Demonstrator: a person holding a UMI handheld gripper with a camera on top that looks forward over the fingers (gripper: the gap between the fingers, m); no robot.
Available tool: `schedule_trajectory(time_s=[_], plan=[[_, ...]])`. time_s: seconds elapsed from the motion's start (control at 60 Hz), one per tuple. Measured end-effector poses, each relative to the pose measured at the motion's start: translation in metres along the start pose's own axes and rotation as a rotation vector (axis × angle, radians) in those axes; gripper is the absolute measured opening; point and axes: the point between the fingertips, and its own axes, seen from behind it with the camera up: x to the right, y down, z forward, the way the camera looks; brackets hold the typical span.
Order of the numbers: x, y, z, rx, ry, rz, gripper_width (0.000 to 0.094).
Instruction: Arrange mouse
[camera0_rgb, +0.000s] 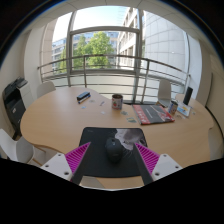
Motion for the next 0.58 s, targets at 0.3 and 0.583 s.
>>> schedule_trajectory(time_s=[0.3,0.583], plan=[[-0.008,0.022,-0.116,0.032,0.0,-0.019,0.0843],[-0.018,0.05,-0.161,0.016,-0.01,-0.035,0.0844]])
